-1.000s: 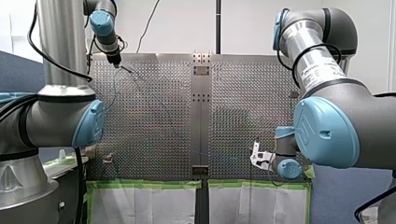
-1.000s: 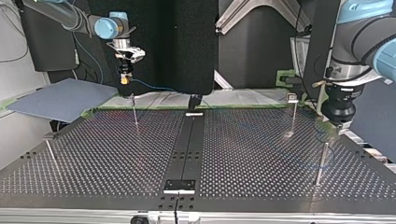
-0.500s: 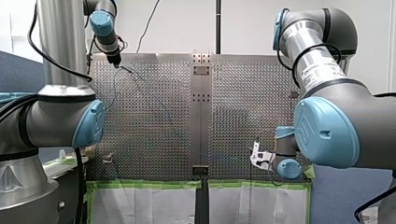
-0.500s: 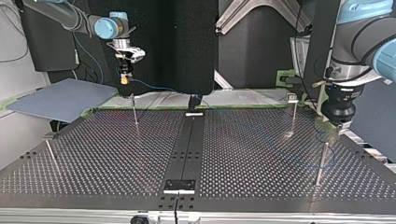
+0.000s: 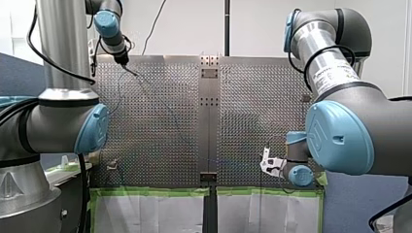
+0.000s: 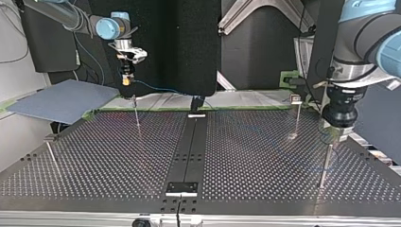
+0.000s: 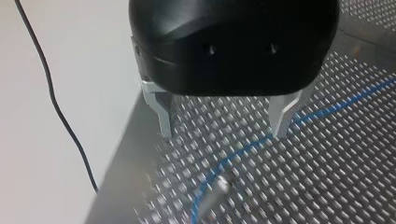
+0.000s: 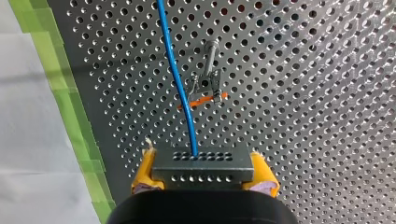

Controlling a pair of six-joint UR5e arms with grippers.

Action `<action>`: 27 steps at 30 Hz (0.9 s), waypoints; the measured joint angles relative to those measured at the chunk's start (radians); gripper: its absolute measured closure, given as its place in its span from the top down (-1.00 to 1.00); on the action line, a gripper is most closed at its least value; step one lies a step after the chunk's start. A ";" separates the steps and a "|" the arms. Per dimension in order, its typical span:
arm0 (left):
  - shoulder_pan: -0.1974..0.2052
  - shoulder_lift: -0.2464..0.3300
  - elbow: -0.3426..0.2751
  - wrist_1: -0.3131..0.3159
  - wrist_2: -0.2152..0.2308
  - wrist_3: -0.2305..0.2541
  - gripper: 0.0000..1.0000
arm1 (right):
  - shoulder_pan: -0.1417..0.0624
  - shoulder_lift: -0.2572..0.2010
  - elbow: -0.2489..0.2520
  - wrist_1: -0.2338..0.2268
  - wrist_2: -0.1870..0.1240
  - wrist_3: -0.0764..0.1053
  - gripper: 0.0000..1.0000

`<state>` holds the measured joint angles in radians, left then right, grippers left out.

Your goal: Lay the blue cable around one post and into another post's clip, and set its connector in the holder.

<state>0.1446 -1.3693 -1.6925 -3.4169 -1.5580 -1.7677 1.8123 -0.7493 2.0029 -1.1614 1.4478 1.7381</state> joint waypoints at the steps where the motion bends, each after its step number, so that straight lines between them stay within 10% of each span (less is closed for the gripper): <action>1: -0.002 0.005 0.000 0.009 0.009 0.001 1.00 | 0.000 0.000 0.000 0.000 0.000 0.000 -1.00; 27: -0.126 0.024 -0.220 0.276 0.272 0.010 1.00 | 0.002 0.000 0.000 0.002 0.000 -0.012 -1.00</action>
<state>0.0190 -1.3456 -1.9125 -3.1413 -1.2864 -1.7573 1.8143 -0.7493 2.0028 -1.1590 1.4478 1.7261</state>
